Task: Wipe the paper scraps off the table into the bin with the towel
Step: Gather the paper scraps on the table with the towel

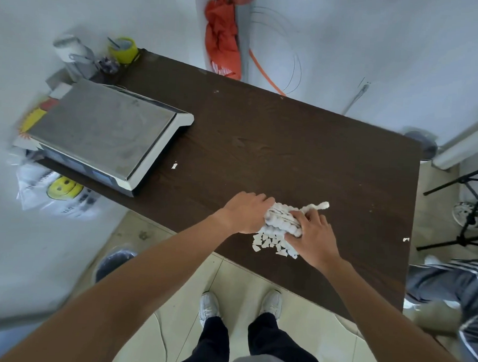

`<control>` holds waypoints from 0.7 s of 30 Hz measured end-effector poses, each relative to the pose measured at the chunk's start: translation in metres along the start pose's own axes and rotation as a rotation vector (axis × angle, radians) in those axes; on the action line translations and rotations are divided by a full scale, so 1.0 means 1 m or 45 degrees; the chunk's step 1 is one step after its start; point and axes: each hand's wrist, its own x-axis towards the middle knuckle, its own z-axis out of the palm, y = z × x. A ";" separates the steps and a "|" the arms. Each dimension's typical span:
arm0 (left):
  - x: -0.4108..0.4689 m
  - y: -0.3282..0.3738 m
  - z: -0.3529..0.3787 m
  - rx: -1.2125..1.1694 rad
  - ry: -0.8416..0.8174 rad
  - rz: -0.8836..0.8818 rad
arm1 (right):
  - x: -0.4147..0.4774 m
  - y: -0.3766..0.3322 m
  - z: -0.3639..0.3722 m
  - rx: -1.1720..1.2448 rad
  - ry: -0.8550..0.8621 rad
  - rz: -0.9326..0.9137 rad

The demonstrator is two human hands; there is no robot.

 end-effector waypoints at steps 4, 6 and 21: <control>0.007 0.001 0.001 0.161 0.124 0.018 | 0.009 -0.008 -0.013 -0.044 0.028 -0.023; 0.011 0.001 -0.003 0.166 0.186 -0.026 | 0.016 -0.012 -0.022 -0.085 0.091 -0.077; -0.048 -0.073 -0.020 0.022 0.269 -0.443 | 0.088 -0.082 -0.047 -0.362 -0.052 -0.619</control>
